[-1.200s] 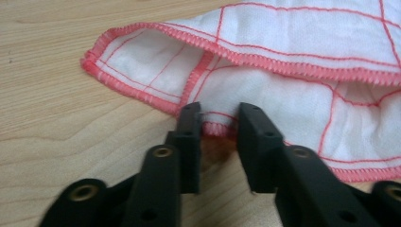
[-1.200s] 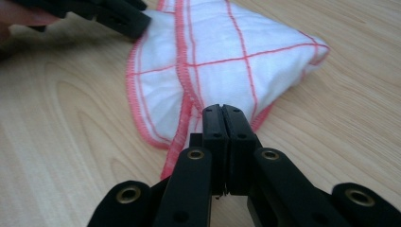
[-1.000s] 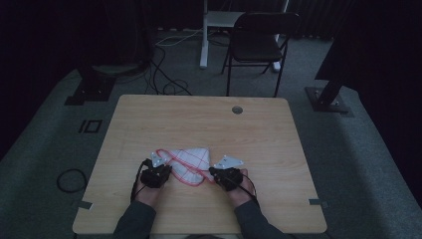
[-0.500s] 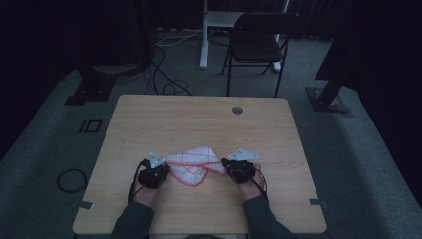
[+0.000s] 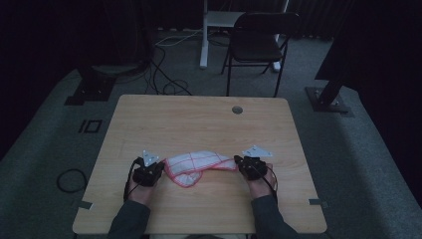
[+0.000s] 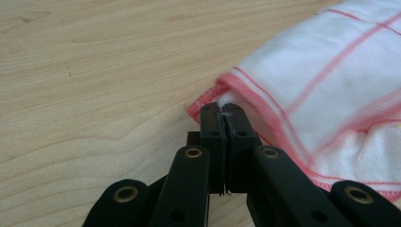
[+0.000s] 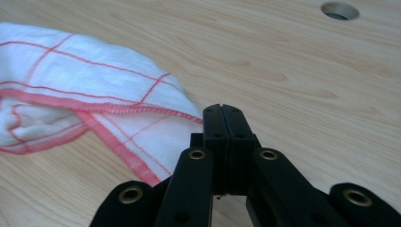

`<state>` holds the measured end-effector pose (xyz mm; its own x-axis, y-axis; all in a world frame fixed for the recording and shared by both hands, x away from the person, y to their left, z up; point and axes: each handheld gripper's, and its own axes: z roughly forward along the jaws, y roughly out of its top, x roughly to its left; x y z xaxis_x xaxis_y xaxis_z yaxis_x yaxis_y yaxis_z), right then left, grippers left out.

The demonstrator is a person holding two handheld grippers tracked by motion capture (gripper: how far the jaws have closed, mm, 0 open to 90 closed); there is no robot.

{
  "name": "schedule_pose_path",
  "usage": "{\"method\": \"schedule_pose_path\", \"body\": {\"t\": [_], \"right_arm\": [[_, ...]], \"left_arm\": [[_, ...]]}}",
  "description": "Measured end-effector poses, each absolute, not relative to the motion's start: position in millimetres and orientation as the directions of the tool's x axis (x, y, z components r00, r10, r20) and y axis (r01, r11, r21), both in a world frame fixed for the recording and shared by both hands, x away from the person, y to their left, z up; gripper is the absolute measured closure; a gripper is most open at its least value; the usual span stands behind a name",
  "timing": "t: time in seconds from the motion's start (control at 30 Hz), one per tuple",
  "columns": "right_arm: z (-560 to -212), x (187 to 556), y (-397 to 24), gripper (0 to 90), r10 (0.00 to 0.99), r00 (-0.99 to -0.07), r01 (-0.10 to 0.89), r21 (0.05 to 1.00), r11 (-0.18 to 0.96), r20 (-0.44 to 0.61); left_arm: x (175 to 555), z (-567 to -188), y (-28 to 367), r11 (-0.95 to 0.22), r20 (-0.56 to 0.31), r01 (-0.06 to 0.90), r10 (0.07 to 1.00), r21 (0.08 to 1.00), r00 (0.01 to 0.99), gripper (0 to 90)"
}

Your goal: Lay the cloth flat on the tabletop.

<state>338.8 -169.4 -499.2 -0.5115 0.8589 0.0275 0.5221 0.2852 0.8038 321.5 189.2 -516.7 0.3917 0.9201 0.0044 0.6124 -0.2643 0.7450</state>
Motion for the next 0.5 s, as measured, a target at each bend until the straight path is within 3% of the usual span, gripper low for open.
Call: {"method": "schedule_pose_path", "body": {"t": [0.17, 0.3, 0.5], "right_arm": [[-506, 339, -171, 89.3, 0.861, -0.508, 0.550, 0.778, 0.304, 0.022], [-507, 337, -165, 75.4, 0.830, -0.557, 0.517, 0.788, 0.334, 0.014], [-505, 333, -142, 67.7, 0.773, -0.635, 0.459, 0.802, 0.384, -0.007]], "left_arm": [[320, -514, 184, -0.279, 0.011, 0.589, 0.909, 0.759, 0.416, 89.0], [320, -513, 182, -0.277, 0.007, 0.585, 0.908, 0.762, 0.420, 88.8], [320, -513, 181, -0.270, 0.002, 0.582, 0.908, 0.767, 0.418, 88.7]]}}
